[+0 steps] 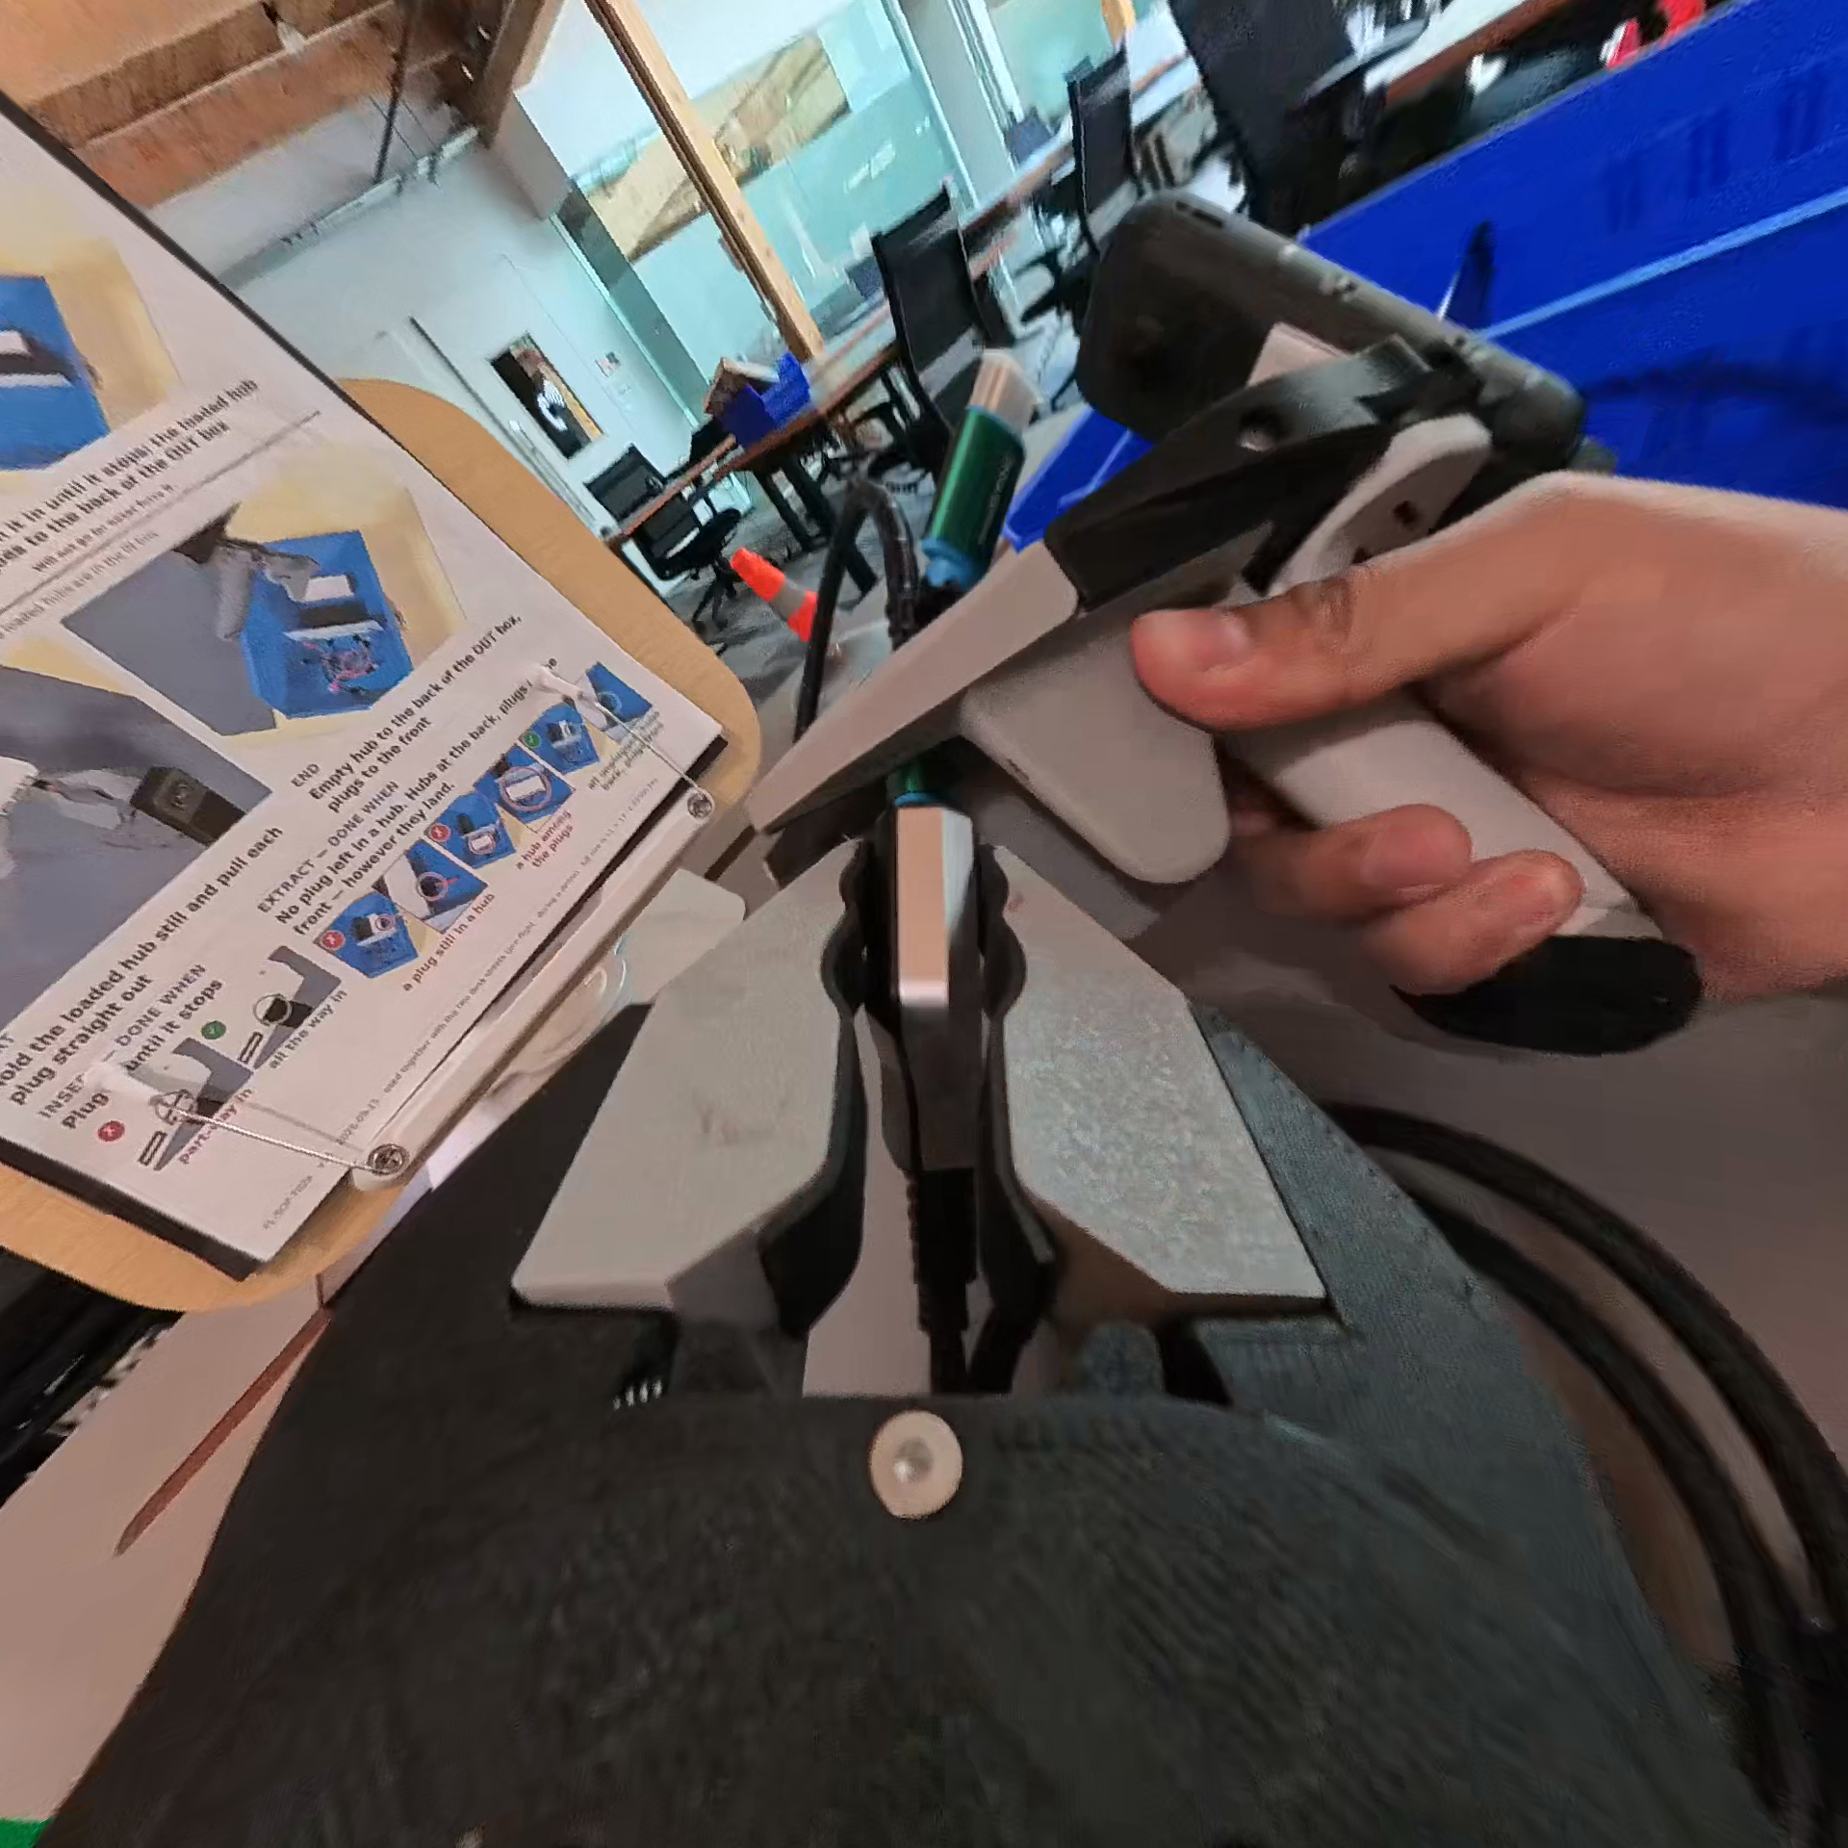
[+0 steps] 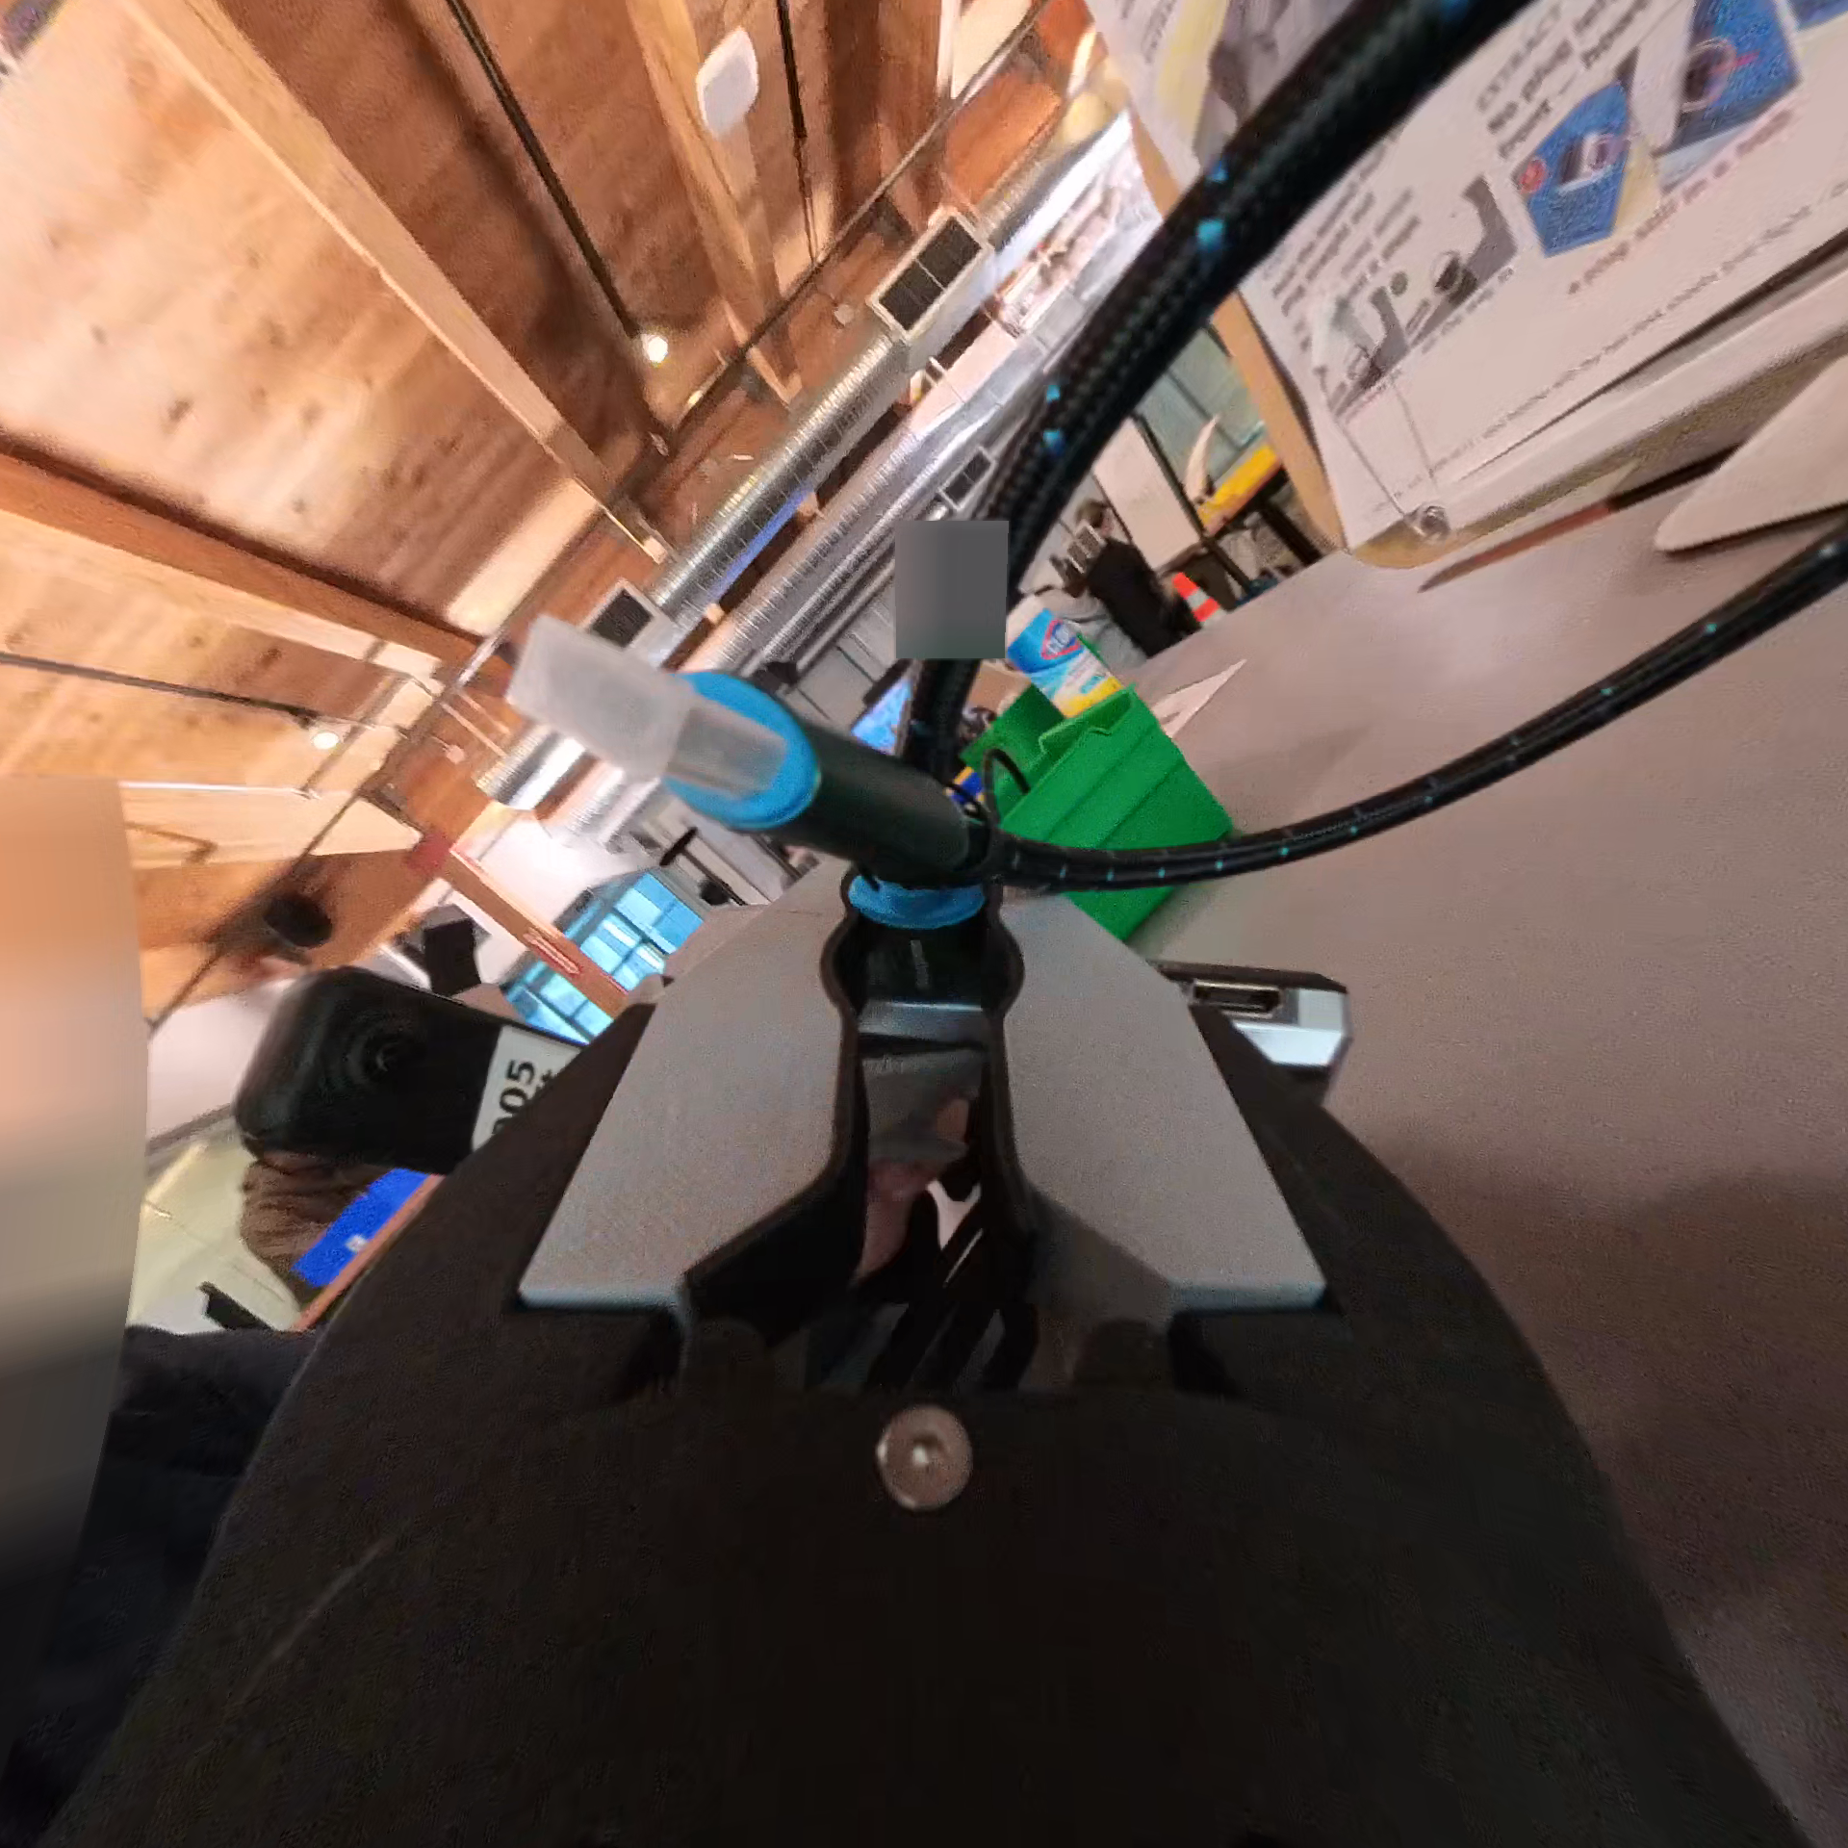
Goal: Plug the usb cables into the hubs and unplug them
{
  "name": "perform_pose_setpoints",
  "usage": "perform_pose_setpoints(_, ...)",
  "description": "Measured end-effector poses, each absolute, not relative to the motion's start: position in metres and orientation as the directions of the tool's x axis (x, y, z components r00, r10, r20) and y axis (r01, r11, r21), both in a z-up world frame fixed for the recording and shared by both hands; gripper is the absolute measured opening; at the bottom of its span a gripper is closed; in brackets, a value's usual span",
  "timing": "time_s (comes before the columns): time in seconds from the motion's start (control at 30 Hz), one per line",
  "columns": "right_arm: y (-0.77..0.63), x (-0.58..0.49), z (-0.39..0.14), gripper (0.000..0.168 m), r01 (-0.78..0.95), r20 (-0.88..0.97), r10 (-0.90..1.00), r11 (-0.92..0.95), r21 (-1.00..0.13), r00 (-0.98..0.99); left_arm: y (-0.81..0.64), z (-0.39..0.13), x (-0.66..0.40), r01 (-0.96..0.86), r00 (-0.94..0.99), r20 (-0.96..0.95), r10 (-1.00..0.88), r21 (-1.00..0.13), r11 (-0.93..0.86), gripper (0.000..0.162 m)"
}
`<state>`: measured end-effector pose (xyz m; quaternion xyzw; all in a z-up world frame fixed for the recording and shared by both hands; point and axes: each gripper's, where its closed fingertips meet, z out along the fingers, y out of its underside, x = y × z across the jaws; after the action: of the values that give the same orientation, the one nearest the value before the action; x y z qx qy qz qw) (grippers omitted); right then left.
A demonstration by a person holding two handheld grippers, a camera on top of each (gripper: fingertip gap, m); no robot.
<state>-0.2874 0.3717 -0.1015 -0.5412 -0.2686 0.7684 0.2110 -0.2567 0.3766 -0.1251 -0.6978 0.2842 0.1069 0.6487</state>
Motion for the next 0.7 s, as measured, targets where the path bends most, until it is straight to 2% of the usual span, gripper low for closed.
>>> perform_pose_setpoints(0.17, 0.374, -0.294, -0.106, 0.018, -0.013, -0.575, 0.805, -0.582, -0.813, -0.146, 0.377, -0.126, -0.261, -0.491, 0.837, -0.473, -0.276, -0.871, 0.004, 0.018)
perform_pose_setpoints(0.3, 0.371, -0.292, -0.106, 0.02, 0.006, -0.598, 0.781, -0.607, -0.795, -0.178, 0.377, -0.125, -0.265, -0.491, 0.84, -0.479, -0.253, -0.871, 0.019, 0.017)
perform_pose_setpoints(0.5, 0.37, -0.288, -0.097, 0.019, -0.069, -0.534, 0.833, -0.547, -0.834, -0.145, 0.376, -0.109, -0.278, -0.424, 0.883, -0.427, -0.195, -0.904, 0.059, 0.017)
perform_pose_setpoints(0.7, 0.367, -0.291, -0.094, 0.019, -0.093, -0.554, 0.813, -0.574, -0.813, -0.18, 0.375, -0.11, -0.267, -0.434, 0.873, -0.442, -0.208, -0.897, 0.084, 0.017)
